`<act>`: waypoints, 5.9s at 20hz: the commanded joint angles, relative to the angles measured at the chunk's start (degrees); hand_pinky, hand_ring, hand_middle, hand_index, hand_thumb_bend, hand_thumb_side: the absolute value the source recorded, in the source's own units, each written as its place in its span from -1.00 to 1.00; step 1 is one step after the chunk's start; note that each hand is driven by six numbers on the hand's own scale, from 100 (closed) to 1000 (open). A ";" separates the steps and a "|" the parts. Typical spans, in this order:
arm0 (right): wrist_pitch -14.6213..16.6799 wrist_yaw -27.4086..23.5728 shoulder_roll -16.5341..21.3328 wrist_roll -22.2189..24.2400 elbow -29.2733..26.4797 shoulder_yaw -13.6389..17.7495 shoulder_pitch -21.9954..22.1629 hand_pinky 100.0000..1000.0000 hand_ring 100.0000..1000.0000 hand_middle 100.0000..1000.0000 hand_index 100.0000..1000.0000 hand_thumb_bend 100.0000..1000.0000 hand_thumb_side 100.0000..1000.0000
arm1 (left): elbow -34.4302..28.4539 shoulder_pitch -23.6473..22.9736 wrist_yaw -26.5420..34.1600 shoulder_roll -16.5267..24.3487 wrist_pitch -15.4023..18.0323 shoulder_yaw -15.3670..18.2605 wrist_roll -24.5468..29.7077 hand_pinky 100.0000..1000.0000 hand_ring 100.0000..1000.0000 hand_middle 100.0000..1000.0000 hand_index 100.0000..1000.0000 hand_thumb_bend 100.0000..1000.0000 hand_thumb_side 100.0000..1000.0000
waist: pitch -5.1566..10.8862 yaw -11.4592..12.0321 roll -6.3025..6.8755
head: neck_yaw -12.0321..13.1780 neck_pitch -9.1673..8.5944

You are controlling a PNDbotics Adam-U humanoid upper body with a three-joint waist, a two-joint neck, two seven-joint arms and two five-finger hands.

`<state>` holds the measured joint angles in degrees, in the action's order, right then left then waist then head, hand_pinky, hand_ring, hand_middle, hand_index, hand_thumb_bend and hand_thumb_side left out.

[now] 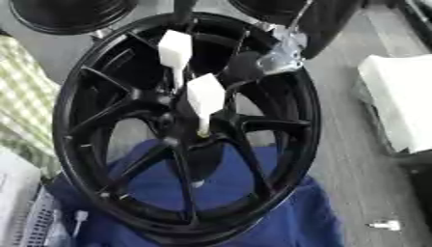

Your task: Pull the pin out of the wheel hub.

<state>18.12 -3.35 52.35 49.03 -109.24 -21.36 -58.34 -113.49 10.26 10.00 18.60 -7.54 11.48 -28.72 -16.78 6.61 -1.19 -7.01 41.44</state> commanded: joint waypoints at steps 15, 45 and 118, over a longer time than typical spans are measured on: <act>-3.82 9.61 -1.06 1.30 -0.14 -1.12 0.55 0.69 0.64 0.52 0.69 -0.50 -0.18 | -0.78 -0.03 0.36 0.57 -0.19 0.47 -0.21 0.09 0.20 0.08 0.41 -0.27 0.05 | -0.73 -0.61 -0.06 | 1.79 -0.47; -6.16 24.63 -6.77 -0.45 6.22 -5.01 2.78 0.58 0.50 0.39 0.55 -0.52 -0.07 | -0.97 0.44 0.79 -0.09 -0.07 0.61 -0.23 0.09 0.20 0.08 0.40 -0.30 0.08 | -2.36 -0.43 -0.60 | 2.86 -0.05; -16.35 0.17 -0.50 -45.64 9.04 48.83 48.69 0.77 0.63 0.52 0.71 -1.00 -0.46 | -1.10 0.42 0.05 0.18 0.25 2.79 -2.18 0.10 0.21 0.09 0.40 -0.34 0.06 | -1.86 -3.72 3.96 | 6.20 -1.12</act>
<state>2.03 -1.98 49.49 3.71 -98.72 27.15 -9.13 -113.60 10.31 10.27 17.58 -7.34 13.98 -31.08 -19.70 2.90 3.13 -1.03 40.69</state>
